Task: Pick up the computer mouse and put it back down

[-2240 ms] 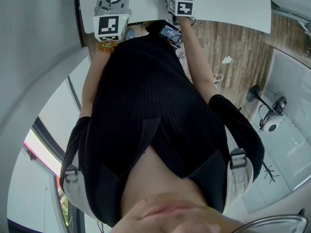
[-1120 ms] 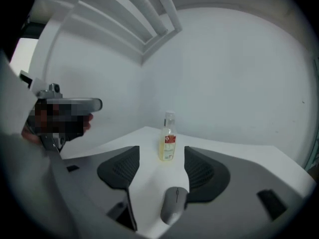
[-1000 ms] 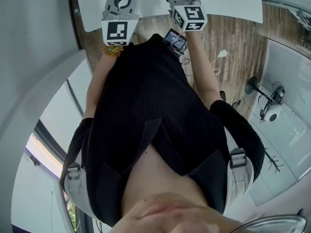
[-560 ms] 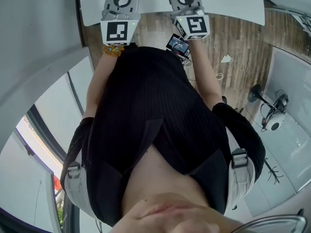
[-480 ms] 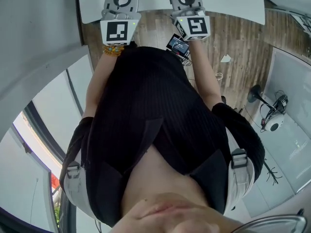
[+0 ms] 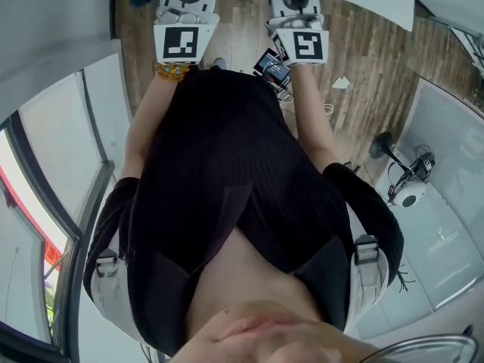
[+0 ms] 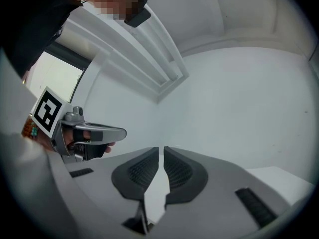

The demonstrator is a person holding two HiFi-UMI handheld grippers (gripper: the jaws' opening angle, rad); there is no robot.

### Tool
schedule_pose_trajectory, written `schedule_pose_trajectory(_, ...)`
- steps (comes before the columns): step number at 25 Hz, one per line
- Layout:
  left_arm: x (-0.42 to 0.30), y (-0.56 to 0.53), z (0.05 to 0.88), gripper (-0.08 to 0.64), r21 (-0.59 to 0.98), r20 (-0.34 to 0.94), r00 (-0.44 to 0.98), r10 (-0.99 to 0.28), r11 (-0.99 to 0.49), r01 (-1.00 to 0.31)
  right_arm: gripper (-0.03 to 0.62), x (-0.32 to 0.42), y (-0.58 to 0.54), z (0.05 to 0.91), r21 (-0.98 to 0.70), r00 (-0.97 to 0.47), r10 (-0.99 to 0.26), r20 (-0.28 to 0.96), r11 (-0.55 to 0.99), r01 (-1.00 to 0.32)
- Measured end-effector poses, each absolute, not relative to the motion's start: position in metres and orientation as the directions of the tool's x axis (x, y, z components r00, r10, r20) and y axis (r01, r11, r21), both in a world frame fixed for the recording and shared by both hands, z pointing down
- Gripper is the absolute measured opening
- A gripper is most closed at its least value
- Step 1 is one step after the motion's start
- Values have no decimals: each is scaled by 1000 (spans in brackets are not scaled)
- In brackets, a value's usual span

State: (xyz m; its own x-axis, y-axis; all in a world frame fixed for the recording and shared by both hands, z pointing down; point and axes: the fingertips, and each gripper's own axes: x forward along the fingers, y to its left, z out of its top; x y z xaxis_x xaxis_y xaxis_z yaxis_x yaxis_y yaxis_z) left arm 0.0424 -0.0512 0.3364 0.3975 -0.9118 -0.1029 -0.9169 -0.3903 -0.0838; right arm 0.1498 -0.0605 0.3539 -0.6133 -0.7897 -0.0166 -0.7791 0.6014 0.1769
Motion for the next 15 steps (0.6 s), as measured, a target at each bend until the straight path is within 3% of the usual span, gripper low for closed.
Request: schedule_pose_trajectory(15,73,57,363,14,-71,-82,328,-941,-323,-944,40,182,44,362,197,-633,-772,-57,613,-765)
